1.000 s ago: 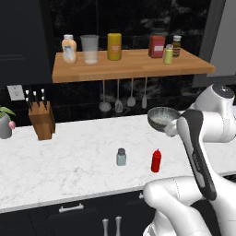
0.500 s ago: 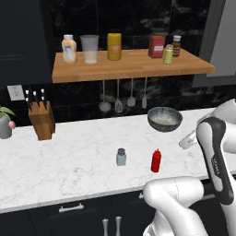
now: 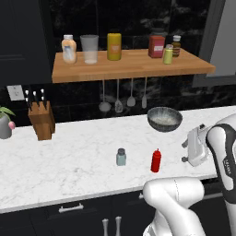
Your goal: Put the shaker and condiment bottle from the counter next to their counterparts in the cabinet.
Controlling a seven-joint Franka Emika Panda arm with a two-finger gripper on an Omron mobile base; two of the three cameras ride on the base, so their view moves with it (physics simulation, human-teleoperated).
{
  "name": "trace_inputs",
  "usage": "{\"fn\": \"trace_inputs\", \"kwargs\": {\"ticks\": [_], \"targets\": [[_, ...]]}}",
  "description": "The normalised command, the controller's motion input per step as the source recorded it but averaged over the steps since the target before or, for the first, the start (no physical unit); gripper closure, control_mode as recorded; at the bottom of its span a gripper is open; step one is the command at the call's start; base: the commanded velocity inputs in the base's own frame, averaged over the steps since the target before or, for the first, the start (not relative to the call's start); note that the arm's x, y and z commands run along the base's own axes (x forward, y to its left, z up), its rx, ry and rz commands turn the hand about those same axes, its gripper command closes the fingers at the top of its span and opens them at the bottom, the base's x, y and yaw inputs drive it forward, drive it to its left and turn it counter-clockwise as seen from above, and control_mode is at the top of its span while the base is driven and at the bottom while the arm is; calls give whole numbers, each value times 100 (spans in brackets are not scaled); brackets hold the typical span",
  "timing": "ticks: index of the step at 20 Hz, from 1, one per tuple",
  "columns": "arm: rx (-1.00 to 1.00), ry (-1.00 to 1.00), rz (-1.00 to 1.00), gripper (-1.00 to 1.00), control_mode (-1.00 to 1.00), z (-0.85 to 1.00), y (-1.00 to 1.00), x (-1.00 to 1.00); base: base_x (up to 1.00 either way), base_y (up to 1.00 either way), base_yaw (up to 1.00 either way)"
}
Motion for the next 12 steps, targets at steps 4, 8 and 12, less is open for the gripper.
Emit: {"fn": "trace_inputs", "kwargs": {"ticks": [4, 8, 12], "targets": [[0, -5, 38, -100, -100, 0, -4, 2, 0, 0, 0], [0, -6, 17, -100, -100, -13, -1, 11, 0, 0, 0], [0, -4, 5, -100, -100, -31, 1, 25, 0, 0, 0]]}}
